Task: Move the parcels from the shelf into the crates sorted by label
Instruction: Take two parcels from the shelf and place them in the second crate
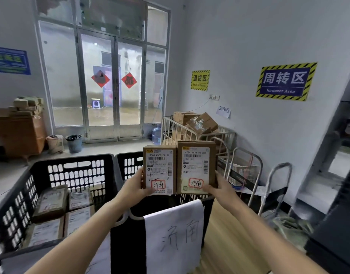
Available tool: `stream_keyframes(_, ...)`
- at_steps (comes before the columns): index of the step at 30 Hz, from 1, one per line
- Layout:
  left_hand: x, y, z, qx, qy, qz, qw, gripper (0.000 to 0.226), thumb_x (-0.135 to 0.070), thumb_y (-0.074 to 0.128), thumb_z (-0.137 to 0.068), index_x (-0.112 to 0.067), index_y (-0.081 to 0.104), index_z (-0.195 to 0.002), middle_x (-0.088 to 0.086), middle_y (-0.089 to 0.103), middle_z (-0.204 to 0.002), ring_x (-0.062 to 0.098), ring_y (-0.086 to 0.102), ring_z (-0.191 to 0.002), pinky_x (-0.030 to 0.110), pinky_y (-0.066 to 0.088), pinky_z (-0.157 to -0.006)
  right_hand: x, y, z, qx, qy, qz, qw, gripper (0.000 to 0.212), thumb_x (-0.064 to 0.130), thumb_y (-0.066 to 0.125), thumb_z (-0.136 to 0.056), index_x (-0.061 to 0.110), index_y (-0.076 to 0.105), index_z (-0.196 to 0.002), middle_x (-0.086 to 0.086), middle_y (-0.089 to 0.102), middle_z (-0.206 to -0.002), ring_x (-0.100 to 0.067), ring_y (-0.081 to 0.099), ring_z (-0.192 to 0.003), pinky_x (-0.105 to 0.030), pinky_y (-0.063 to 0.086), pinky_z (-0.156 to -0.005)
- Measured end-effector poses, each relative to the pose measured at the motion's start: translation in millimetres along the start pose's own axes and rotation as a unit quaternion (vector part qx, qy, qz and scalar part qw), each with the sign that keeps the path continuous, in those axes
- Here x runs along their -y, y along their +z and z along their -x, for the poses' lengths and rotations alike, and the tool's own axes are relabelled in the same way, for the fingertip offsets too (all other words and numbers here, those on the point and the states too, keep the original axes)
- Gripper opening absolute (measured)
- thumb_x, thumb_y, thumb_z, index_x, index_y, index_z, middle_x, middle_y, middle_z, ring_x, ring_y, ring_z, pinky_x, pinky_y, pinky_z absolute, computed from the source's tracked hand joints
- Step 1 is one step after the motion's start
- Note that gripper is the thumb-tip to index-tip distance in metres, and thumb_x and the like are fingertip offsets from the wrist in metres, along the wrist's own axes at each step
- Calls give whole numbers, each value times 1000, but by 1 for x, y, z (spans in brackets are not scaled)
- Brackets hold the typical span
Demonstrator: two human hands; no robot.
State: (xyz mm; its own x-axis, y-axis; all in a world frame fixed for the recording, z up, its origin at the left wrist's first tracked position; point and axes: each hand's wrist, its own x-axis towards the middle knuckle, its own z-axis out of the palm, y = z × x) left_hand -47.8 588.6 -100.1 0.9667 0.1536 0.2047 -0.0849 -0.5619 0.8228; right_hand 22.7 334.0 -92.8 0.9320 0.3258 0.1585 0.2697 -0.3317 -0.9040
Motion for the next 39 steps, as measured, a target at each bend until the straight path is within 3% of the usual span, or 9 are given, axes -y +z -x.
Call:
stream_keyframes(5,17,-3,-17,-14,-24,17,999,61,-15,61,-87,-24,31,-140,-3,61,-118,15,59,-107,37,49,-98,-11,17,-41,7,16,7,1000,48,28,58,-90,28,40,-135,8,58,-118,-17,53,-119,-42,38,-107)
stream_keyframes(11,38,7,-48,-23,-93,20,995,62,-17,58,-90,-23,26,-142,0,59,-127,12,57,-108,33,45,-99,-30,31,-91,64,18,9,998,50,12,59,-89,26,36,-132,2,57,-120,-12,53,-107,-25,41,-92)
stream_keyframes(19,78,33,-100,-13,-258,34,965,56,-3,61,-84,-9,35,-133,7,60,-123,16,58,-104,27,48,-91,-78,41,-171,201,83,85,972,67,13,68,-82,16,30,-138,2,56,-123,-12,53,-111,-26,41,-100)
stream_keyframes(22,96,48,-112,11,-339,37,940,52,7,60,-82,-3,38,-129,10,58,-120,19,56,-105,21,48,-80,-105,55,-195,269,131,113,947,67,12,70,-80,12,31,-135,-4,56,-129,-17,54,-116,-28,42,-99)
stream_keyframes(25,117,59,-120,54,-394,-13,917,47,6,65,-79,3,47,-122,11,58,-126,24,54,-119,30,46,-99,-135,68,-210,322,175,141,920,58,13,74,-75,10,44,-124,-3,62,-121,-16,58,-112,-31,44,-101)
stream_keyframes(29,139,72,-135,103,-449,-58,886,43,2,66,-79,1,53,-120,11,60,-125,24,56,-119,31,45,-100,-172,84,-234,395,224,174,874,45,14,75,-73,13,57,-114,0,68,-109,-12,63,-103,-34,48,-98)
stream_keyframes(34,164,87,-146,188,-498,-113,839,44,-7,67,-82,-3,57,-125,8,59,-129,26,56,-119,34,46,-95,-189,103,-249,481,230,243,811,23,22,68,-82,17,59,-102,7,63,-89,-4,57,-76,-15,42,-56)
stream_keyframes(36,171,88,-147,223,-529,-120,810,46,-12,67,-82,-3,56,-126,10,58,-131,25,57,-113,37,46,-97,-197,113,-254,501,238,263,789,24,22,69,-81,16,59,-102,6,62,-87,-5,56,-74,-17,44,-59)
stream_keyframes(39,184,89,-148,242,-560,-118,784,48,-15,67,-83,-4,54,-129,11,55,-134,24,55,-106,37,46,-95,-206,130,-260,516,246,272,774,25,19,72,-78,16,63,-101,5,64,-90,-13,62,-91,-27,52,-85)
